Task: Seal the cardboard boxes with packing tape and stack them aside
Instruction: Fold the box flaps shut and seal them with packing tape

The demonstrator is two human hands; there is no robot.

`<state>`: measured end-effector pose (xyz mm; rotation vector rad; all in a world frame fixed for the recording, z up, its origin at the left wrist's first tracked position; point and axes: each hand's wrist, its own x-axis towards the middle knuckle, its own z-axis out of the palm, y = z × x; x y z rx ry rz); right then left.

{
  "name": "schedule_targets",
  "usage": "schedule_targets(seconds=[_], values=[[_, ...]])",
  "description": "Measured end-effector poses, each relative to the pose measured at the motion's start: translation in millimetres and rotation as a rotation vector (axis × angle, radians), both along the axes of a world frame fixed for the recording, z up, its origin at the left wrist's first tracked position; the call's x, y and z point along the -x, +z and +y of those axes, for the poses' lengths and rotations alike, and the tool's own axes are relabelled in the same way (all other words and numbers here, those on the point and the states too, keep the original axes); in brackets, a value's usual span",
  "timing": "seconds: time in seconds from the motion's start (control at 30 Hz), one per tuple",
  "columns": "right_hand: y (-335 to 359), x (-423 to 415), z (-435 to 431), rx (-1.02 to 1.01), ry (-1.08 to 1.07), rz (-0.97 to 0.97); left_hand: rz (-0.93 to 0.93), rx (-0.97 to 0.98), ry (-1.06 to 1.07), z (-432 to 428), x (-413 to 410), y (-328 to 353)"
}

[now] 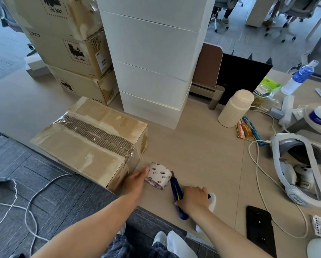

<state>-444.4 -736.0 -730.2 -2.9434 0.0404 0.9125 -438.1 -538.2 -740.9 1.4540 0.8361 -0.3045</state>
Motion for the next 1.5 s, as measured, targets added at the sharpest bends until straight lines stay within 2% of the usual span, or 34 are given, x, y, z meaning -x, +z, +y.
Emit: schedule_targets(seconds=[0.13, 0.2, 0.3, 0.33, 0.4, 0.57, 0.63, 0.7, 0.77, 0.9, 1.03, 1.13, 1.23, 1.4, 1.47, 1.5], values=[[7.8, -11.6, 1.4, -0.237, -0.184, 0.163, -0.002, 0.029, 0.02, -1.3, -2.7, 2.5], [17.0, -23.9, -4.8, -0.377, -0.294, 0.162, -0.019, 0.053, 0.063, -5.8, -2.3, 6.1], [29.6, -51.1, -24.3, -0.456, -0.292, 0.097, -0.074, 0.099, 0.16, -11.9, -0.1, 5.9], [35.7, -59.7, -30.7, -0.467, -0.244, 0.076, -0.074, 0.113, 0.184, -14.2, 0.9, 7.5], [45.5, -78.7, -41.1, -0.433, -0.016, -0.026, -0.065, 0.14, 0.222, -17.2, 1.4, 7.5], [67.7, -114.7, -22.1, -0.307, 0.63, -0.495, -0.084, 0.211, 0.303, -22.6, 2.8, 6.6], [67.6, -118.6, -3.2, -0.305, 0.876, -0.687, -0.087, 0.193, 0.311, -24.8, 3.5, 6.5], [65.0, -118.2, 13.5, -0.294, 1.072, -0.762, -0.072, 0.115, 0.308, -25.4, 1.6, 3.1], [64.3, -117.5, 28.6, -0.286, 1.176, -0.81, -0.061, 0.058, 0.31, -24.3, -0.9, -2.5], [62.3, -118.2, 42.6, -0.211, 1.25, -0.886, -0.085, 0.106, 0.363, -23.7, -3.0, -2.8], [64.6, -131.5, 33.2, -0.157, 1.173, -0.891, -0.08, 0.229, 0.368, -19.1, -3.7, -0.8], [61.8, -144.5, 16.2, -0.007, 1.082, -0.857, -0.049, 0.255, 0.366, -16.4, -6.4, 1.2], [55.6, -146.3, 2.1, 0.029, 0.935, -0.781, -0.032, 0.246, 0.349, -14.9, -7.7, -0.2], [41.0, -130.6, -3.8, 0.0, 0.557, -0.696, -0.01, 0.221, 0.28, -10.8, -9.5, 0.2], [32.5, -117.6, -4.5, -0.116, 0.29, -0.578, 0.006, 0.207, 0.241, -12.9, -9.3, 1.1], [29.7, -108.7, -1.8, -0.212, 0.102, -0.452, 0.016, 0.207, 0.222, -14.8, -8.5, 1.0]])
